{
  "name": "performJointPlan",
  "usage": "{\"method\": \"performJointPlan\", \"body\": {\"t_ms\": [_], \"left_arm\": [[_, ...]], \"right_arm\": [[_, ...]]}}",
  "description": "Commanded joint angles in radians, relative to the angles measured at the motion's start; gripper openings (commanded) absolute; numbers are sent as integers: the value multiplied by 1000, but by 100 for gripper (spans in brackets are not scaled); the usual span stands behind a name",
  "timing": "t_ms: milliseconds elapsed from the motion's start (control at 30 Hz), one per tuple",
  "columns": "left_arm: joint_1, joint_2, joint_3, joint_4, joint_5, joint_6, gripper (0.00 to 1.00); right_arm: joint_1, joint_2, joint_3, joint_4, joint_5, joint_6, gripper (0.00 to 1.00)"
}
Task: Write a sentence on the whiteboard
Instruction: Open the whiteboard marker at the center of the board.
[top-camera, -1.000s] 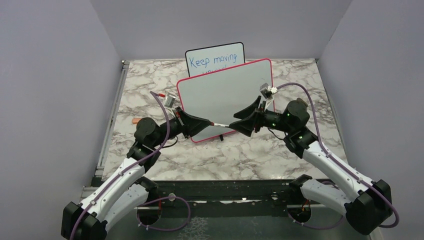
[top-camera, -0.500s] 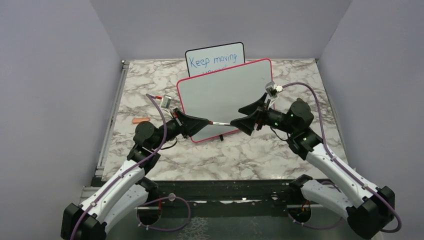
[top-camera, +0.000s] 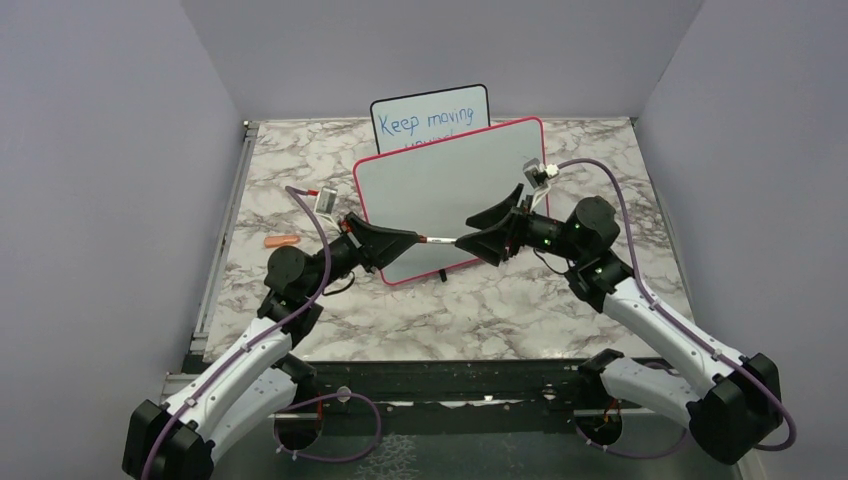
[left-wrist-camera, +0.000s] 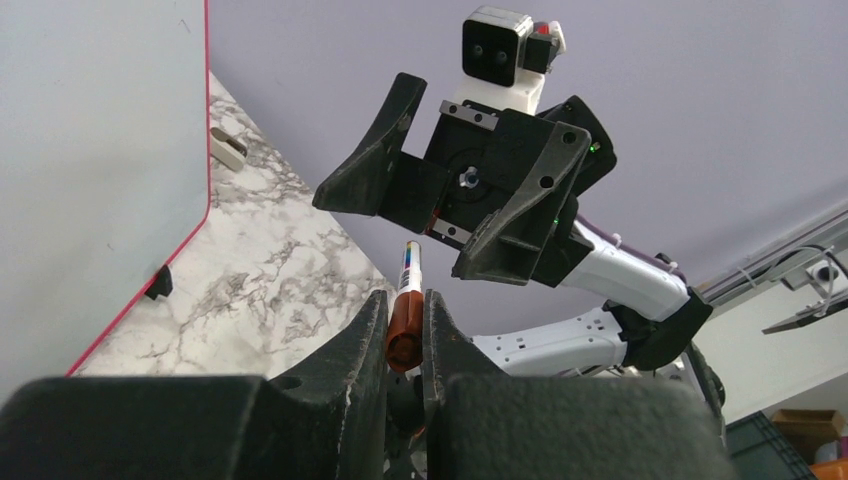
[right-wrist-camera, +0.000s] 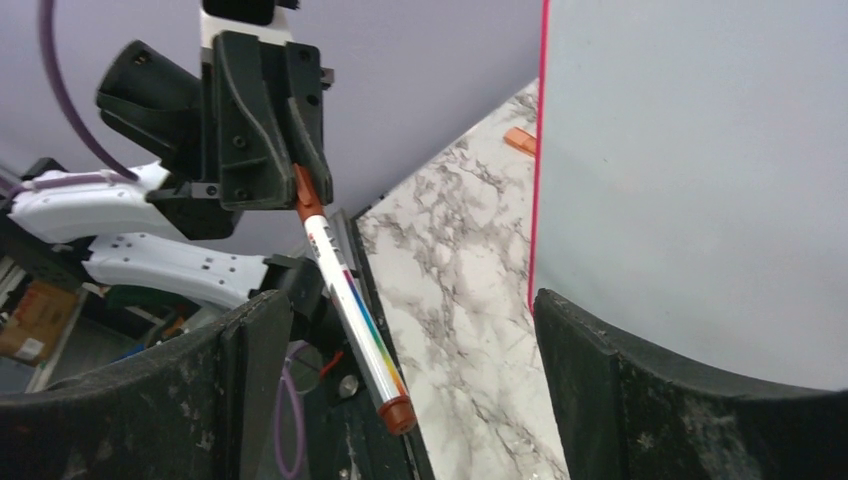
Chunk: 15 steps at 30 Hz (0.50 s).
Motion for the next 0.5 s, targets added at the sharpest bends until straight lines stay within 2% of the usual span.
{"method": "performJointPlan", "body": {"t_ms": [0,133,333,467], "left_arm": [[-9,20,-15,128,-39,-64,0],[-16,38,-27,172,-59,-91,0],[-23,54,-28,204,-78,-100,0],[-24,66,-24,214,-76,-98,0]], "right_arm": [[2,26,-12,196,-81,126,89],[4,45,-16,259,-105,172,82],[3,60,8,232,-126,173,67],[10,71,27,187,-132,154,63]]}}
